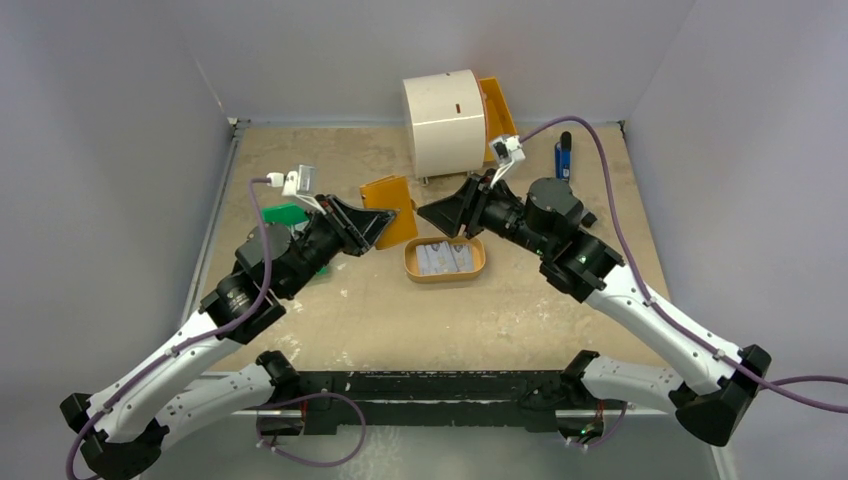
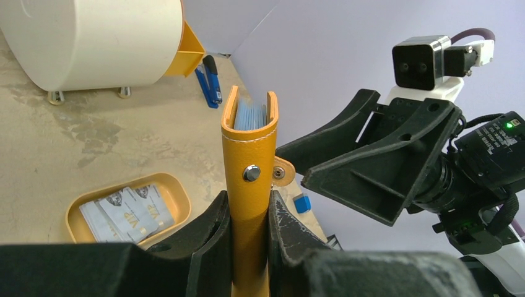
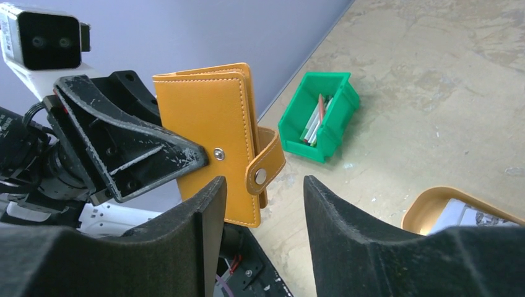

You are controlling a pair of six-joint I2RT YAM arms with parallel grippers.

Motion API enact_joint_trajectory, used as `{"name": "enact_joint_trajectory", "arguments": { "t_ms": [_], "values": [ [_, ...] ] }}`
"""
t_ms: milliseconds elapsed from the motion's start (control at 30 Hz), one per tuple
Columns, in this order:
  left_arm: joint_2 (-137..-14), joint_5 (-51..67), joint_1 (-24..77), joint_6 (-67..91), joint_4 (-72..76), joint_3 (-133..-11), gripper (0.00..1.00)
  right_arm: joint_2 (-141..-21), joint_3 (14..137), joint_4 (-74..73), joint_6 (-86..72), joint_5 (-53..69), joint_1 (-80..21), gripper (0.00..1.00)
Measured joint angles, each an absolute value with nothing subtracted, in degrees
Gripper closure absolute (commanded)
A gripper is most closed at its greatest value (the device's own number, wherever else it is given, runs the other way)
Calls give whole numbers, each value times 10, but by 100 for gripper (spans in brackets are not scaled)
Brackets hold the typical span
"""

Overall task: Put the credit cards into the card holder
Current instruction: Close the card holder.

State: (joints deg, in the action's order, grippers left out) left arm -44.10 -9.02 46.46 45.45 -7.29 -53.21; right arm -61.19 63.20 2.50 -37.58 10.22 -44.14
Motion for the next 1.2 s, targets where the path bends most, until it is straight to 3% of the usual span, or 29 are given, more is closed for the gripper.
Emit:
{"name": "enact_joint_trajectory", "arguments": {
  "t_ms": [200,633,1100,1200],
  "values": [
    [-435,-91,465,455,-79,-532,100,-626,641,24,-379,111,-441,62],
    [-434,-92,465,455,-80,-532,100,-638,649,24,-380,128,-441,64],
    [-434,-92,465,455,-80,-533,100,-644,650,22,-380,131,-441,99],
    [-434,-92,465,454,-81,-533,100,-644,650,22,-381,131,-441,100]
  ]
}}
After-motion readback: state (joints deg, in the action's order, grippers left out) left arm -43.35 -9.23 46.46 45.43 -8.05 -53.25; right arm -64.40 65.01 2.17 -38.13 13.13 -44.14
